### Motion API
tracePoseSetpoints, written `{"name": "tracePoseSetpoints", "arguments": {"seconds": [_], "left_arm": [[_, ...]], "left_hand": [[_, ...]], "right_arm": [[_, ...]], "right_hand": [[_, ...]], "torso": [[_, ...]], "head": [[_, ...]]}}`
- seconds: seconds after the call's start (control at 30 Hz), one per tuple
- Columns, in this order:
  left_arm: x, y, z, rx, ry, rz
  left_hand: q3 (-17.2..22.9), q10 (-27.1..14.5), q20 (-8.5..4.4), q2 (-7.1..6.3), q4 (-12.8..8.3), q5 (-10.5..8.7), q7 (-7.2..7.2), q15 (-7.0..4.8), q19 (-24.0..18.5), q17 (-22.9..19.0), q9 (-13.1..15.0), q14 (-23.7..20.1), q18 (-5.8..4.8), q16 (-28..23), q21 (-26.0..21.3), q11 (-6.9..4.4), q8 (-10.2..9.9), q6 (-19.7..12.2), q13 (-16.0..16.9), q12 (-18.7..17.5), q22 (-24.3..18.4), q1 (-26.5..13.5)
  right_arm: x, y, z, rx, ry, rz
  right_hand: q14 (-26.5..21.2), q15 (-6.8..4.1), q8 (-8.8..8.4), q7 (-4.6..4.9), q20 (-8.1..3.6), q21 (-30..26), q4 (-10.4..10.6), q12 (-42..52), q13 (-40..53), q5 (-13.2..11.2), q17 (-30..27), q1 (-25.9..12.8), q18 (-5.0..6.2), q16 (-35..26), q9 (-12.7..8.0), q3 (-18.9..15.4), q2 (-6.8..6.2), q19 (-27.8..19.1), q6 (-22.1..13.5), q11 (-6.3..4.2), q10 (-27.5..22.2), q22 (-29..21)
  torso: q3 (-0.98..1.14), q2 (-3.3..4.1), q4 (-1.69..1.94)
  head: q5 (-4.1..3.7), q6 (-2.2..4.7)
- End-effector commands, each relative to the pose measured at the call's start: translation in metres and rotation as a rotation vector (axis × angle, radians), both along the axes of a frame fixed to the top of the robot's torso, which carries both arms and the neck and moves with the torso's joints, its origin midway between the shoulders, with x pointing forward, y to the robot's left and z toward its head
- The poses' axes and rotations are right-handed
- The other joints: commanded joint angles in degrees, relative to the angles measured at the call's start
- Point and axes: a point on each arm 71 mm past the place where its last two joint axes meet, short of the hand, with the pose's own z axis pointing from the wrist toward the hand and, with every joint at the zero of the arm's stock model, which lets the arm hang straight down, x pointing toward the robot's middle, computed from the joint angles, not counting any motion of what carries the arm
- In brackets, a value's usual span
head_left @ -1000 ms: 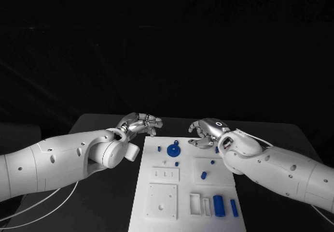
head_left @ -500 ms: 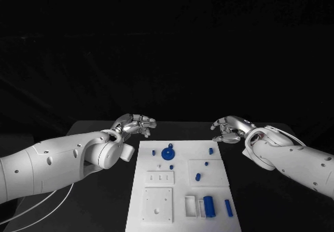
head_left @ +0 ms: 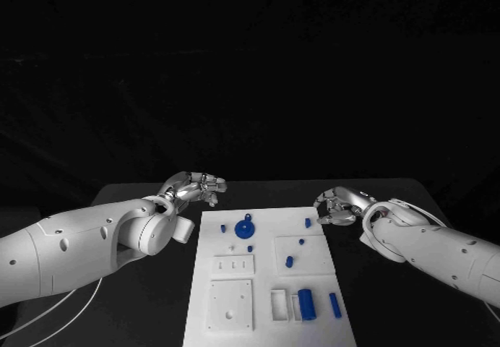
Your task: Assemble the parts on the task board
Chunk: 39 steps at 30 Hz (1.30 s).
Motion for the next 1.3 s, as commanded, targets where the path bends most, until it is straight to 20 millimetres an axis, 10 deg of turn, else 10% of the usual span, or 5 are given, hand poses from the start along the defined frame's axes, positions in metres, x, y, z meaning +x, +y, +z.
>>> {"name": "tracePoseSetpoints", "arguments": {"seconds": [0.03,1.3], "left_arm": [[-0.001,-0.003,0.0,-0.016,-0.005,-0.019],[-0.004,-0.006,-0.001,-0.021,0.004,-0.035]], "left_hand": [[0.42,0.38,-0.52,0.11,-0.06,-0.23,0.07,-0.14,-0.01,-0.07,0.08,-0.28,1.41,0.32,0.22,-0.05,-0.02,0.24,0.06,0.08,0.84,-0.34],[0.4,0.31,-0.53,0.16,-0.15,-0.26,0.08,-0.13,-0.09,-0.13,0.12,-0.35,1.36,0.32,0.23,-0.02,-0.07,0.19,0.02,0.02,0.82,-0.44]], "right_arm": [[-0.001,0.001,-0.008,-0.002,0.023,0.02],[0.0,0.018,-0.041,0.029,0.084,-0.01]], "right_hand": [[-0.38,0.11,-0.05,0.89,0.14,-0.23,0.05,-0.07,0.09,0.07,0.09,0.39,7.1,-0.37,-0.02,-0.4,0.09,-0.27,0.6,-0.05,-0.52,1.03],[-0.08,-0.13,0.24,0.63,0.42,-0.2,0.36,0.12,-0.1,-2.83,0.32,-1.46,7.1,-0.51,-0.1,-0.25,2.99,-0.12,1.64,-0.29,-0.37,0.85]], "torso": [[-0.13,0.05,0.02],[-0.55,-0.1,-0.04]], "head": [[-0.28,-0.31],[-0.43,-1.33]]}}
